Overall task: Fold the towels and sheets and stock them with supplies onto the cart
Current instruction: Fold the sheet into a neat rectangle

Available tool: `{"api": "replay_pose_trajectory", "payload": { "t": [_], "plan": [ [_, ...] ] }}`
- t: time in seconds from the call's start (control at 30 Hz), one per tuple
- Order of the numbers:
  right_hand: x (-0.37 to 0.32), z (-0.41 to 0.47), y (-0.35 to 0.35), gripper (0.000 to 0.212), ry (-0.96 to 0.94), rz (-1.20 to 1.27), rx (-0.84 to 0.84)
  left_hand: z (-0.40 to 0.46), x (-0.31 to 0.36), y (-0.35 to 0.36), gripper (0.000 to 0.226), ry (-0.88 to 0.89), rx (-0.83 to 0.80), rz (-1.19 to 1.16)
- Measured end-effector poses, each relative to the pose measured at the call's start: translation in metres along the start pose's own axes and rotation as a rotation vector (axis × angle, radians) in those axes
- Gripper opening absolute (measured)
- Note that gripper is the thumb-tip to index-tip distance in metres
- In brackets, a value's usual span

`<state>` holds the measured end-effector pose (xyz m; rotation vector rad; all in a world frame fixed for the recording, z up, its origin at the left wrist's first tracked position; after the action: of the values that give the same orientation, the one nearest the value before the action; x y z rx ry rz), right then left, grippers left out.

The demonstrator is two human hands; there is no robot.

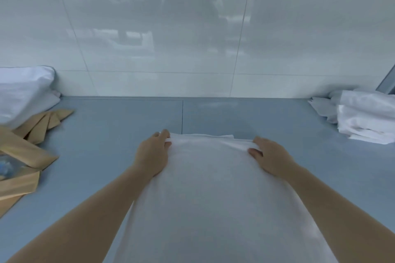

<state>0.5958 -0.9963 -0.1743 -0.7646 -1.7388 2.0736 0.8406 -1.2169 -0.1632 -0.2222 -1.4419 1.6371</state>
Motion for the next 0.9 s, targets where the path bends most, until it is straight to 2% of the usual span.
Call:
{"api": "replay_pose_trajectory", "payload": {
  "t": [0.23, 0.33, 0.4, 0.47, 0.53, 0.6, 0.67, 0.77, 0.9],
  "plan": [
    [0.001, 0.022, -0.018, 0.025, 0.101, -0.041, 0.041, 0.034, -0.006, -0.003, 0.015, -0.057, -0.079, 0.02],
    [-0.009, 0.022, -0.004, 0.026, 0.186, -0.129, 0.038, 0.035, -0.005, 0.008, 0.021, -0.122, -0.135, 0.122],
    [-0.015, 0.017, -0.007, 0.025, 0.223, -0.258, 0.115, 0.029, 0.001, 0.007, 0.032, -0.136, -0.088, 0.27],
    [-0.033, 0.011, -0.016, 0.032, 0.182, -0.293, 0.23, 0.023, 0.021, 0.003, 0.043, -0.034, 0.031, 0.405],
    [-0.077, 0.005, -0.015, 0.037, 0.005, -0.148, 0.27, 0.015, 0.043, 0.012, 0.041, 0.079, 0.046, 0.376],
    [-0.129, -0.002, 0.006, 0.044, -0.183, 0.016, 0.158, 0.004, 0.052, 0.032, 0.04, 0.082, -0.064, 0.29],
    [-0.161, -0.007, 0.036, 0.05, -0.227, 0.069, -0.007, -0.004, 0.055, 0.049, 0.04, 0.071, -0.147, 0.315],
    [-0.153, -0.001, 0.058, 0.051, -0.125, 0.025, -0.101, -0.008, 0.045, 0.058, 0.049, 0.029, -0.211, 0.325],
    [-0.094, 0.007, 0.054, 0.06, 0.052, -0.088, -0.165, -0.002, 0.019, 0.064, 0.065, -0.074, -0.371, 0.319]
  ]
}}
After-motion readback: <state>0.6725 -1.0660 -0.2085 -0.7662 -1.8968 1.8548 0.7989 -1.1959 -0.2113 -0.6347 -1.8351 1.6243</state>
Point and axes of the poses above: each hand's wrist, its own z-axis towards the middle knuckle, its own y-axis out of the palm, x = y × z, the point moved 8 cm from there along z, towards the middle knuckle, and after that the axes turned 2 degrees about x, right-handed, at the moved point
